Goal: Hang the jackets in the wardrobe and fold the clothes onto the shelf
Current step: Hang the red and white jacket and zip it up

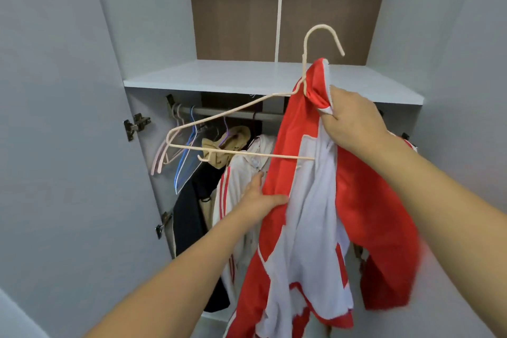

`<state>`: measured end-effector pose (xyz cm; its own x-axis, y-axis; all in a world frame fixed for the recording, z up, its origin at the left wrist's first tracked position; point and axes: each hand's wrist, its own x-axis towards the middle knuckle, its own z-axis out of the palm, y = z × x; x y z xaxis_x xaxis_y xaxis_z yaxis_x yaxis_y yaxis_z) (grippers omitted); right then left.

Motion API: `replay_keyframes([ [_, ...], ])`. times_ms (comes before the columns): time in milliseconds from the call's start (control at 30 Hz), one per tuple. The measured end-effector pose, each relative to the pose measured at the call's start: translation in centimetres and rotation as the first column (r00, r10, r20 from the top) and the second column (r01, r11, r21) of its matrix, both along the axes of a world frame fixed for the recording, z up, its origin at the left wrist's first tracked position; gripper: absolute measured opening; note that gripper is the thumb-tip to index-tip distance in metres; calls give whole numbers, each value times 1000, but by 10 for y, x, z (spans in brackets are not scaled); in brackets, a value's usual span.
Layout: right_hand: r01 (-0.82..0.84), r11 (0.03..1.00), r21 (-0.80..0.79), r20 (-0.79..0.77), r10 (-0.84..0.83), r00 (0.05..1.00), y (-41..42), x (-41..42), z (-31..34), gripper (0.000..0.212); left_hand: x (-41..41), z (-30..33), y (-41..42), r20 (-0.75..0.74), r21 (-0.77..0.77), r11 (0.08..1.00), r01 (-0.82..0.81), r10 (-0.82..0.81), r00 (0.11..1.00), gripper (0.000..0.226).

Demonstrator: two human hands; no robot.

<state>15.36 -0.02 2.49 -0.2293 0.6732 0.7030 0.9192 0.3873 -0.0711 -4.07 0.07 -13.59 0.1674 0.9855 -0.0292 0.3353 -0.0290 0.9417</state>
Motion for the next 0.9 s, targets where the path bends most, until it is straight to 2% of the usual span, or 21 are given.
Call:
replay_keyframes([
  [33,-21,1000,23,-10,21,1000,-6,0,6,9,6,2,9,-26,-12,996,88,-89,996,88],
  [67,-33,998,45,-12,33,999,-12,2,11,9,12,5,17,-75,-20,986,165,-166,983,82],
  [167,0,997,78,-13,1,1000,-21,18,22,11,20,8,26,-119,-162,934,320,-340,933,41],
  [233,53,996,69,-28,-51,998,-24,34,26,12,8,-2,28,-118,-194,921,337,-363,924,33],
  [333,37,997,72,-100,-29,995,-30,47,24,19,-29,-18,31,-47,-186,963,195,-207,977,19],
  [400,-9,998,70,-79,15,997,-31,45,20,17,-56,-16,33,116,-232,965,119,-94,989,24],
  [467,-4,1000,21,2,4,1000,-27,42,15,15,-84,-2,38,301,-249,967,57,21,953,27],
  [533,24,999,-30,84,-21,996,-22,41,11,13,-113,24,44,401,-249,968,-20,122,908,27],
  [633,60,996,-67,209,-45,977,-12,36,-3,27,-146,74,47,379,-280,946,-161,263,887,27],
  [733,165,983,-77,304,-135,943,-4,27,-19,31,-162,122,45,305,-316,933,-171,271,913,25],
  [800,201,976,-82,257,-175,950,1,19,-27,25,-162,145,39,274,-308,944,-119,208,939,24],
  [900,172,975,-141,117,-156,981,12,1,-35,26,-133,165,31,371,-277,960,-42,147,917,27],
])
